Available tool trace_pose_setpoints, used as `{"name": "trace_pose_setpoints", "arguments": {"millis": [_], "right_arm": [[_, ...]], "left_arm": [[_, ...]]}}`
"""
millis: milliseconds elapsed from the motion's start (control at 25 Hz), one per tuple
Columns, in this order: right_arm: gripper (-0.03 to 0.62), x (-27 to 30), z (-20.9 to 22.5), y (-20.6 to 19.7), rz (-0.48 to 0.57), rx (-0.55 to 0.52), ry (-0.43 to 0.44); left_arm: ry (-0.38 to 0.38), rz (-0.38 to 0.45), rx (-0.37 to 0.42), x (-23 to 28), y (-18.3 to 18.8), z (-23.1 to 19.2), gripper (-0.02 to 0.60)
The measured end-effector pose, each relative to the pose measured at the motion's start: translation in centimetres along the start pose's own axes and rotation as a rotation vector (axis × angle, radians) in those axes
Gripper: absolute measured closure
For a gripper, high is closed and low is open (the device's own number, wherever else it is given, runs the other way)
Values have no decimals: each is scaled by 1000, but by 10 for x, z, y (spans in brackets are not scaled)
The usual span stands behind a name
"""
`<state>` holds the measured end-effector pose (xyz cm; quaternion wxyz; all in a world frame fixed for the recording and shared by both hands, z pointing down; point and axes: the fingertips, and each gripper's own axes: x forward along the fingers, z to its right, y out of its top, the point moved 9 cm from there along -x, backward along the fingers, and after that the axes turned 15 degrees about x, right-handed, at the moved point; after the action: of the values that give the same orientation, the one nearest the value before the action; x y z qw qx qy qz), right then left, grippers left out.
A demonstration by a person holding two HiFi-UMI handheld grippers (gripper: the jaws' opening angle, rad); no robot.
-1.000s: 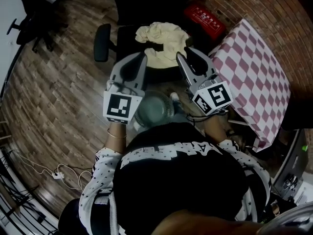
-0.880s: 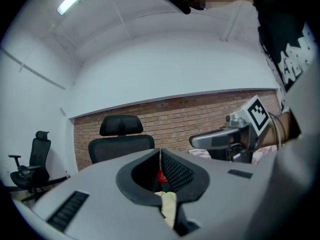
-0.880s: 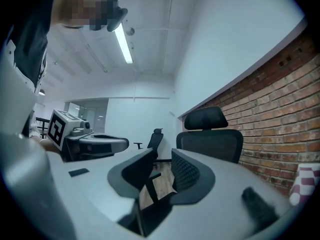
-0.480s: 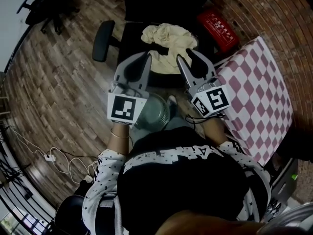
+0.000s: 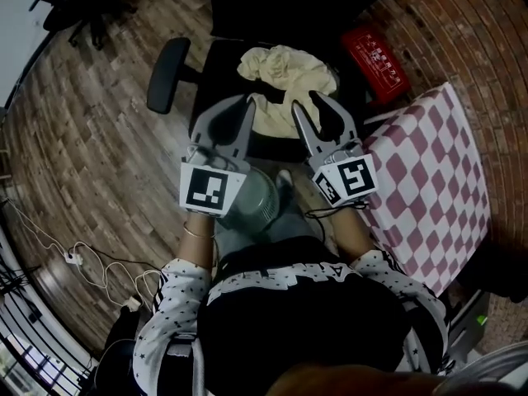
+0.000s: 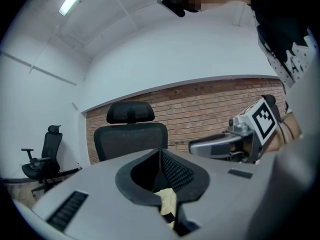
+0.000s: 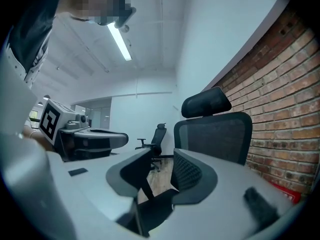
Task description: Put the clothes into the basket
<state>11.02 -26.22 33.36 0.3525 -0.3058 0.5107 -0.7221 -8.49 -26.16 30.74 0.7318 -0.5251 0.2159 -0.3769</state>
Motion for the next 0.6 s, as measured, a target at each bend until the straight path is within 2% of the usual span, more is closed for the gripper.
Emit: {"name": "trace_pose_setpoints", "arguments": {"millis": [200,600], "right_arm": [[461,19,16,-16,-23,27,10],[459,59,47,-54,-40,44,-25]], "left_arm": [[15,14,4,18,-17,-2,566],[30,-31,-19,49,-65,-7,566]]}}
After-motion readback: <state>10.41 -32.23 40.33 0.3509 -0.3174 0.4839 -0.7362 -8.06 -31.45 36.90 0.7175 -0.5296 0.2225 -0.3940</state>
